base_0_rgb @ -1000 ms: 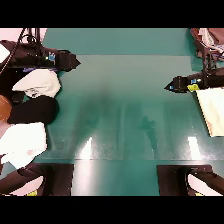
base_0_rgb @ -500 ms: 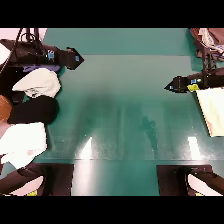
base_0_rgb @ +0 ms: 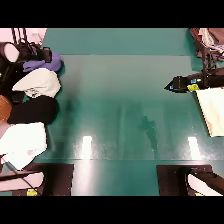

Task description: Fold the shirts.

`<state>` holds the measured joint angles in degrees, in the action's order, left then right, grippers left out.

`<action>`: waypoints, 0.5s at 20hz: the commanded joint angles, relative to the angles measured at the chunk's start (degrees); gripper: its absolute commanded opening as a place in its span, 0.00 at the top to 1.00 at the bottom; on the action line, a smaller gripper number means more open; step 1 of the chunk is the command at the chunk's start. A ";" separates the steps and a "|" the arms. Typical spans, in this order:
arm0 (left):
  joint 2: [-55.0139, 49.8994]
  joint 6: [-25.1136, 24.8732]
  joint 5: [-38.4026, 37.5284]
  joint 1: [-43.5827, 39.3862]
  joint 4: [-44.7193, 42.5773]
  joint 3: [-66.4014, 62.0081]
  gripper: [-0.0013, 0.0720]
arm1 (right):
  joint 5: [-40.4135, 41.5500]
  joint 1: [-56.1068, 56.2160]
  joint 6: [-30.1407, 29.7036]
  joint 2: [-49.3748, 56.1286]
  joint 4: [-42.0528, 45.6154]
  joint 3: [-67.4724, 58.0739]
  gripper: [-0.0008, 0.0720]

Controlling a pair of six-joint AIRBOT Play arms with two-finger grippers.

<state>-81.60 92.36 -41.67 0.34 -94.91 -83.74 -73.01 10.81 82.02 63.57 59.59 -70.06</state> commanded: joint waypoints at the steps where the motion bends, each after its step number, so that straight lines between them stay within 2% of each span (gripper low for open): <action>1: -11.74 0.61 4.72 4.85 -1.88 -4.22 0.08 | 0.00 0.04 0.04 -0.02 -0.09 -0.07 0.97; 5: -23.21 -0.28 4.85 5.53 -1.75 -13.42 0.08 | 0.00 0.15 0.04 -0.02 -0.07 -0.07 0.97; 10: -28.35 -1.29 6.47 5.53 -1.75 -16.44 0.08 | -0.02 0.15 0.04 -0.02 -0.07 -0.04 0.97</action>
<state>-106.45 91.94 -36.27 5.65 -96.60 -98.26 -73.01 10.92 82.04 63.57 59.53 -70.06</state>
